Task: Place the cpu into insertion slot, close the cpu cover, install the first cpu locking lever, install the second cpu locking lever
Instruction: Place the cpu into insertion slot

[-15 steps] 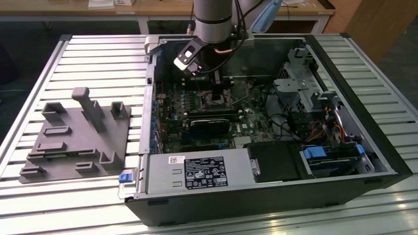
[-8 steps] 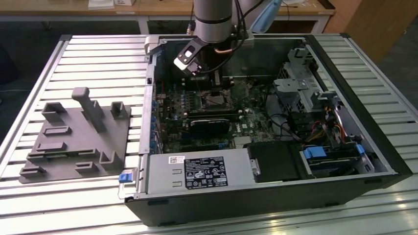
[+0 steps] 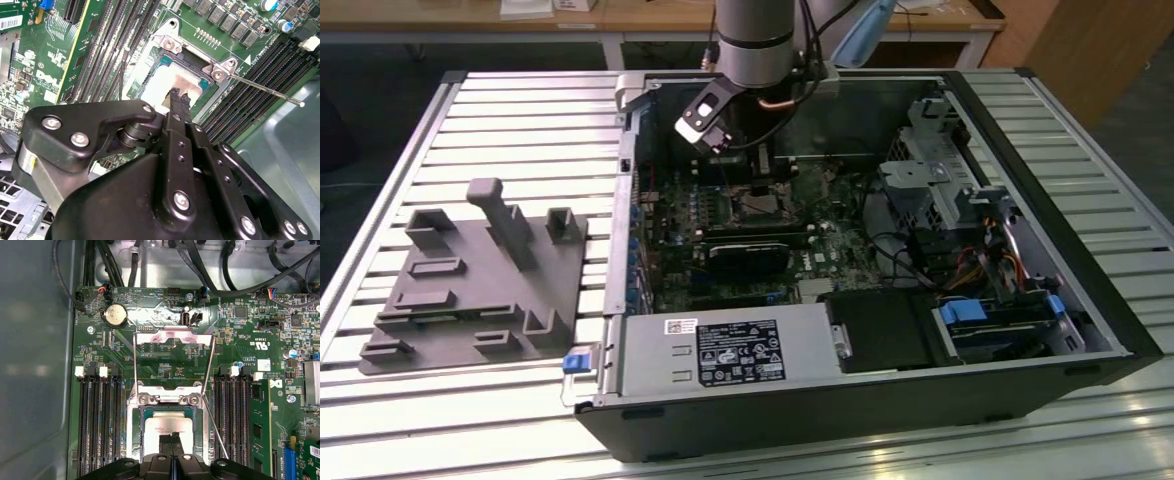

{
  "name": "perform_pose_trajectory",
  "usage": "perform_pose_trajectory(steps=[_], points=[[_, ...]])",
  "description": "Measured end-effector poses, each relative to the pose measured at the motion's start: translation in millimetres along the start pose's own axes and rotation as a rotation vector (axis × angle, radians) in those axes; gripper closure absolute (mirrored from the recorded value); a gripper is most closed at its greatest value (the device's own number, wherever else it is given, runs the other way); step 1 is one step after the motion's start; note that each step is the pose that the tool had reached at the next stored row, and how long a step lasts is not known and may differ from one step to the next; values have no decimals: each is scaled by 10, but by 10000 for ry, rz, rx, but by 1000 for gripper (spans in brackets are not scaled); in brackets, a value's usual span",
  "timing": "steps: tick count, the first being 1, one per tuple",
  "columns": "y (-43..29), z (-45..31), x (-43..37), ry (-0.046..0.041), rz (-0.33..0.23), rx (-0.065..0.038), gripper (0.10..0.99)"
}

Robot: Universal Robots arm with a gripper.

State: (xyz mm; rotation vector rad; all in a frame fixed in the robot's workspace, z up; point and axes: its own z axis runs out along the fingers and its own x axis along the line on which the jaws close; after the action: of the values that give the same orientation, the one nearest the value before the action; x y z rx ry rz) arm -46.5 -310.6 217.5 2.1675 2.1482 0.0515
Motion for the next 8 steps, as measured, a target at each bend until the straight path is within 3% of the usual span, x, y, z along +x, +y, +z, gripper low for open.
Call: perform_pose_trajectory(steps=[8], points=[[7,-84,-3,0,0,0,980]])
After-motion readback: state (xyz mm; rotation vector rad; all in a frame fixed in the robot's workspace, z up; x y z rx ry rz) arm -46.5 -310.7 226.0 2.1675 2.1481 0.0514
